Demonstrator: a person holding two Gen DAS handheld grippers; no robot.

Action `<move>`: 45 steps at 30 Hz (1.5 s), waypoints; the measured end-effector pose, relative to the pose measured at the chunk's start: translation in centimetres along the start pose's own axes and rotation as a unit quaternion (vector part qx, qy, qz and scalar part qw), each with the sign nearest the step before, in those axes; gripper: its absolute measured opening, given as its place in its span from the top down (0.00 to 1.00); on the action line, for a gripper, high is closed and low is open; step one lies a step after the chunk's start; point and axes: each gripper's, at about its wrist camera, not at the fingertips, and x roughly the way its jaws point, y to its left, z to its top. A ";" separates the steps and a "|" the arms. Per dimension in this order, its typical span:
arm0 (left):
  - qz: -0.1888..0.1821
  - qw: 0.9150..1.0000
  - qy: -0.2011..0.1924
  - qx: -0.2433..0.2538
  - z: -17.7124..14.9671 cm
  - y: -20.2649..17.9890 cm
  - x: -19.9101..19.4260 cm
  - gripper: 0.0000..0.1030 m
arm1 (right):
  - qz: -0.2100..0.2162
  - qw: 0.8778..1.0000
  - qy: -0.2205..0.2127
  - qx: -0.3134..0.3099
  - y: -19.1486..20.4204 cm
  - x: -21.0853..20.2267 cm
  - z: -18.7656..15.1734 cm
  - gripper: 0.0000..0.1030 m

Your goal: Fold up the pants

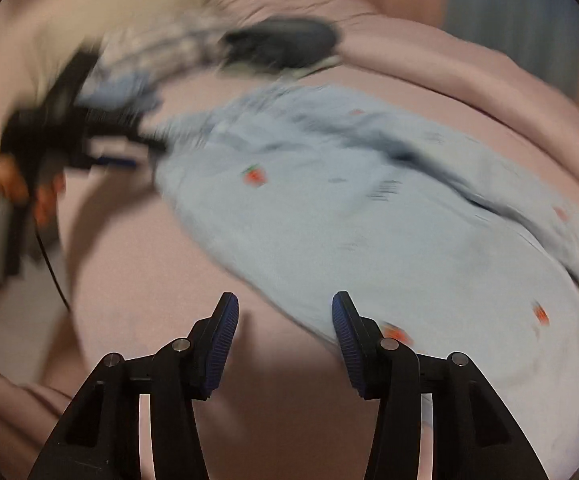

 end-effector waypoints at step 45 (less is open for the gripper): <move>-0.136 0.929 0.164 0.303 20.0 -9.5 20.5 0.61 | -0.020 0.979 0.195 -0.052 -18.3 15.2 16.7 0.55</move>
